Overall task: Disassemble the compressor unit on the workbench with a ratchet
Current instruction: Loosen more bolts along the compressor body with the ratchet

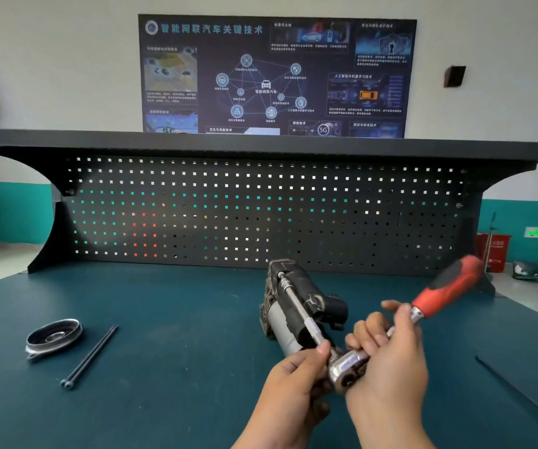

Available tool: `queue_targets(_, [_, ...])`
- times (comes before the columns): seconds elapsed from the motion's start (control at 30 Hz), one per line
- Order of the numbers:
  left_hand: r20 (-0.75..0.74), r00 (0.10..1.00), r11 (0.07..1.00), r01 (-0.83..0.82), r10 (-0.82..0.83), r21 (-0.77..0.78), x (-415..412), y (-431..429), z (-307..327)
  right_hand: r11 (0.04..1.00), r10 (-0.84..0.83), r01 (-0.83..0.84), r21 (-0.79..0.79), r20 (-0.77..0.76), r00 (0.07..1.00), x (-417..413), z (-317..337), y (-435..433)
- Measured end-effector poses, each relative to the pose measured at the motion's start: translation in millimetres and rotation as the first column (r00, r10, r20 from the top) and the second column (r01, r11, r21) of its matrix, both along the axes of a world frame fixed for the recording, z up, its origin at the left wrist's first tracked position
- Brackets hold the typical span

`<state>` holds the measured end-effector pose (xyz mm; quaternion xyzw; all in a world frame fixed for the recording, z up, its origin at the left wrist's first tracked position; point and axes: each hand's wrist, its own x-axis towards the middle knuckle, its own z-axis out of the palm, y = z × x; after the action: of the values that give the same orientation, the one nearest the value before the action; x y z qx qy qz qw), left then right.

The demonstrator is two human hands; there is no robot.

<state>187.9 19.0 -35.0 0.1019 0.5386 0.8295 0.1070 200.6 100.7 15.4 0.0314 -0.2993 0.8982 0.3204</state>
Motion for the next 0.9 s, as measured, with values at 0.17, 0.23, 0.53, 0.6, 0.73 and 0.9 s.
queue_targets(0.17, [0.001,0.999,0.999,-0.049,0.049,0.011,1.5,0.6,-4.8,0.996,0.046,-0.040,-0.084,0.068,0.997,-5.5,0.6,11.7])
queue_targets(0.23, [-0.006,0.999,0.999,-0.050,0.050,0.019,2.3,2.0,-5.1,0.994,-0.009,0.007,0.110,0.020,1.000,-4.6,4.6,11.3])
queue_targets(0.53, [-0.129,0.991,1.000,0.018,-0.017,0.006,-13.0,-3.5,-23.5,0.167,0.091,0.401,0.901,-0.419,0.903,7.2,-10.7,-7.5])
queue_targets(0.6, [-0.147,0.989,1.000,0.026,-0.025,0.003,-17.7,-3.2,-27.0,0.189,0.049,0.452,0.872,-0.468,0.882,7.8,-11.0,-6.7])
queue_targets(0.73, [-0.154,0.988,1.000,0.006,-0.010,-0.023,-23.7,-2.0,-31.7,0.631,-0.070,0.316,0.709,-0.354,0.933,10.7,-8.4,-11.0])
queue_targets(0.9, [-0.188,0.982,1.000,0.001,-0.002,-0.009,-31.6,-1.1,-37.0,0.992,-0.082,0.080,0.101,0.012,0.997,7.8,-1.8,-9.6])
